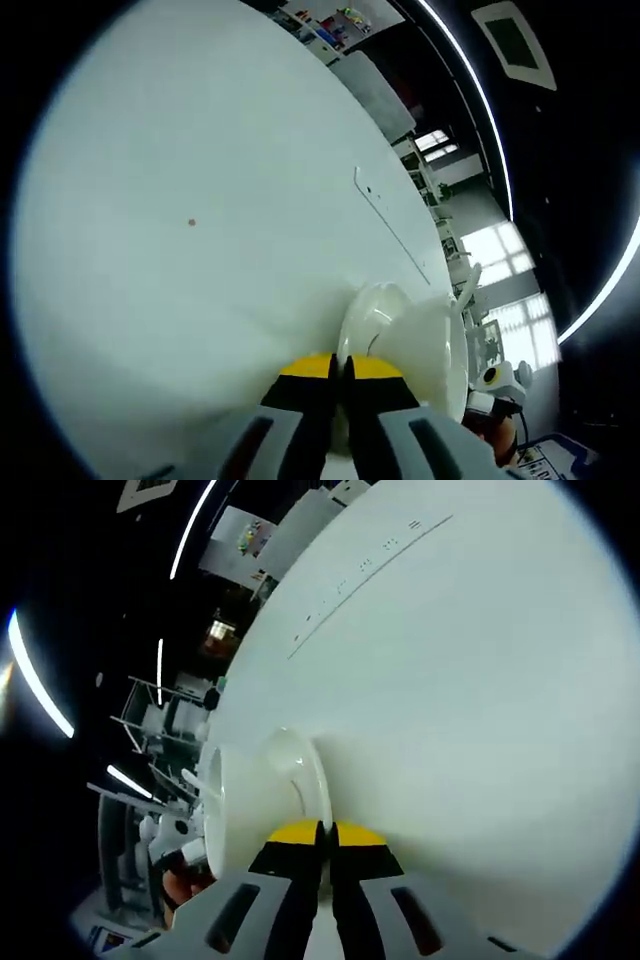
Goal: Tidy tabletop coffee trays, cups and spoons，present forward
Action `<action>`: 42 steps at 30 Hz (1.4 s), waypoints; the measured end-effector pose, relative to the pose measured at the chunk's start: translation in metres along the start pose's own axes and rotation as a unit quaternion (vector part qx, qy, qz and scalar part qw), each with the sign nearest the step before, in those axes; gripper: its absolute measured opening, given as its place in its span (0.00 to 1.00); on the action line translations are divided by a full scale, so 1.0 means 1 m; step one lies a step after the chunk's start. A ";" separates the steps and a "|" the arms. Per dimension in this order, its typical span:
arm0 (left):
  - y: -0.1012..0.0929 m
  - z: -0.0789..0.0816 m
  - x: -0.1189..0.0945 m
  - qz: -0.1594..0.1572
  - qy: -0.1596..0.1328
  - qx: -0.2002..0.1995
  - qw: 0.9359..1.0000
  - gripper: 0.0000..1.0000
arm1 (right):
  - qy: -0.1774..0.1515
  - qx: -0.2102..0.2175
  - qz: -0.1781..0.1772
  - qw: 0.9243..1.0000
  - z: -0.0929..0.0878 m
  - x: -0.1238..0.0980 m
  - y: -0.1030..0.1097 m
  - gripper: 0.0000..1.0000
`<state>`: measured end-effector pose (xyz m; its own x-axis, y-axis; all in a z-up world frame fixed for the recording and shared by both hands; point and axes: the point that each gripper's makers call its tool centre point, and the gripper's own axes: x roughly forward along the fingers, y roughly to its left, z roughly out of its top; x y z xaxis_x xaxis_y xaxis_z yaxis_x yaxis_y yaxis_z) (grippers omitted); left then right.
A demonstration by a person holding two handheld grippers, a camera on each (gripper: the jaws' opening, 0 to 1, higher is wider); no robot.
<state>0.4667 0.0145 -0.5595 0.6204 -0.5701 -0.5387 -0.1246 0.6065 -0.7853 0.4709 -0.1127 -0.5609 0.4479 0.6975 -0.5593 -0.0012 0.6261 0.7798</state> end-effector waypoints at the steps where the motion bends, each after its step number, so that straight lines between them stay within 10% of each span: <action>1: 0.001 0.000 0.002 0.003 -0.003 -0.001 1.000 0.06 | 0.001 0.002 -0.001 1.000 0.002 0.001 -0.002 0.04; 10: 0.003 -0.002 0.002 -0.005 -0.021 -0.016 1.000 0.07 | -0.015 0.003 -0.006 1.000 -0.006 0.005 -0.002 0.05; 16: 0.003 0.004 0.000 -0.011 -0.069 0.047 0.996 0.09 | -0.070 -0.102 -0.013 0.992 -0.004 0.006 0.001 0.09; 23: 0.004 0.020 -0.012 0.012 -0.124 0.168 0.978 0.09 | -0.106 -0.200 -0.051 0.973 -0.002 -0.011 0.005 0.20; 26: 0.005 0.029 -0.025 0.034 -0.159 0.217 0.962 0.10 | -0.130 -0.252 -0.087 0.955 0.001 -0.025 0.003 0.24; 30: 0.008 0.037 -0.042 0.080 -0.193 0.336 0.918 0.10 | -0.166 -0.302 -0.100 0.933 0.003 -0.045 0.010 0.26; 37: -0.006 0.043 -0.072 0.077 -0.259 0.415 0.869 0.19 | -0.216 -0.329 -0.103 0.914 0.008 -0.078 0.019 0.26; 42: -0.005 0.039 -0.097 0.094 -0.278 0.455 0.841 0.20 | -0.273 -0.397 -0.118 0.868 0.010 -0.113 0.026 0.26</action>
<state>0.4376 0.0885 -0.4914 0.9534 -0.2234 -0.2028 0.2267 0.9739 -0.0073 0.4288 -0.1791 -0.4749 0.8761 0.3833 -0.2925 -0.3704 0.9234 0.1006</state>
